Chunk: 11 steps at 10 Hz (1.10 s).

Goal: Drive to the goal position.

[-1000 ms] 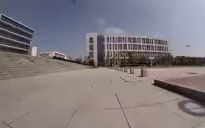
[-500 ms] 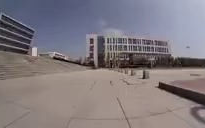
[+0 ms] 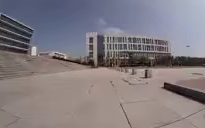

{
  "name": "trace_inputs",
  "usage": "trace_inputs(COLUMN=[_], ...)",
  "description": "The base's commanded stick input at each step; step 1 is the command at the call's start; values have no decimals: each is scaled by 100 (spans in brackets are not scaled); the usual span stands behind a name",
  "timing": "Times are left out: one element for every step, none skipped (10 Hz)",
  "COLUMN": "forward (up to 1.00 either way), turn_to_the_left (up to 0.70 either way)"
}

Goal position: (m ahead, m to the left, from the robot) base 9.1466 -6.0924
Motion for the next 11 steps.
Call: trace_inputs(forward=[55, 55, 55, 55, 55, 54, 54, 55, 54, 54, 54], turn_to_the_left=[0, 0, 0, 0, 0, 0, 0, 0, 0, 0, 0])
